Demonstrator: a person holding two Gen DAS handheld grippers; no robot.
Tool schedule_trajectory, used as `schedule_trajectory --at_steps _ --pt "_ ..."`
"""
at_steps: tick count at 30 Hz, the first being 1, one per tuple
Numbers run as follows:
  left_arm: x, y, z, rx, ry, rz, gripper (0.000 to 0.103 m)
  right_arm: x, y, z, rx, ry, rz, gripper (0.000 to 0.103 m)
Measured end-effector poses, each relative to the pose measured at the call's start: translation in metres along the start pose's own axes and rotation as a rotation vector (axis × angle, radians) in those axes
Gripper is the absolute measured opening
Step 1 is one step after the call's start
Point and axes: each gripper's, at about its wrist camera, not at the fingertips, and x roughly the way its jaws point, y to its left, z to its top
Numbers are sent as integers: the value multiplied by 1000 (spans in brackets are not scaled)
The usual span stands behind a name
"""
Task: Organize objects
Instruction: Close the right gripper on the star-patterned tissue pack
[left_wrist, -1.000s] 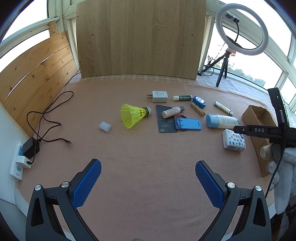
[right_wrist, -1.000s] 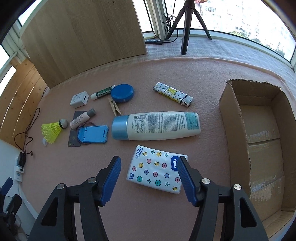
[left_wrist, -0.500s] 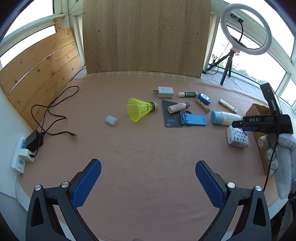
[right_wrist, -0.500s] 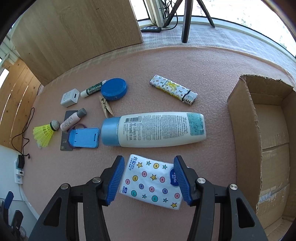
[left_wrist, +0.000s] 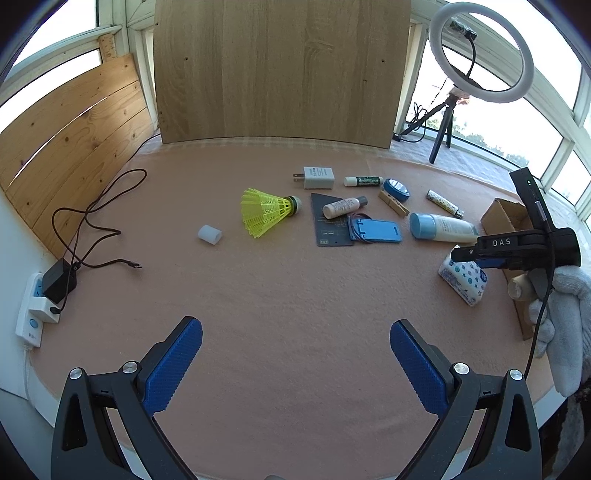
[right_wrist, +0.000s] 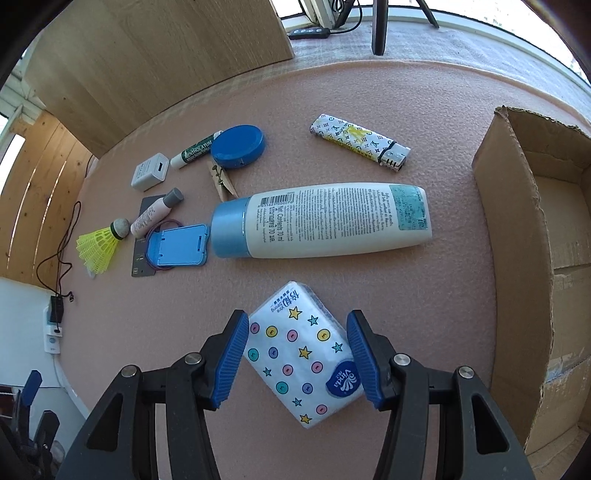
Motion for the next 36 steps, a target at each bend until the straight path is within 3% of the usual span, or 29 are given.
schedule_trajectory --at_steps 9,16,22,31,36 --pt "21 -28 4 55 44 -101 102 2 2 -30 39 4 99 43" --pt "54 -83 11 130 108 -216 97 -8 -9 -38 58 -40 76 43" --pt "92 -122 14 155 195 -304 87 -14 -14 -41 54 -46 79 43" --pt "125 -153 21 176 263 -365 69 -11 -13 -39 35 -27 106 43" --pt "134 -160 22 160 294 -408 58 -4 -14 -36 33 -10 112 36"
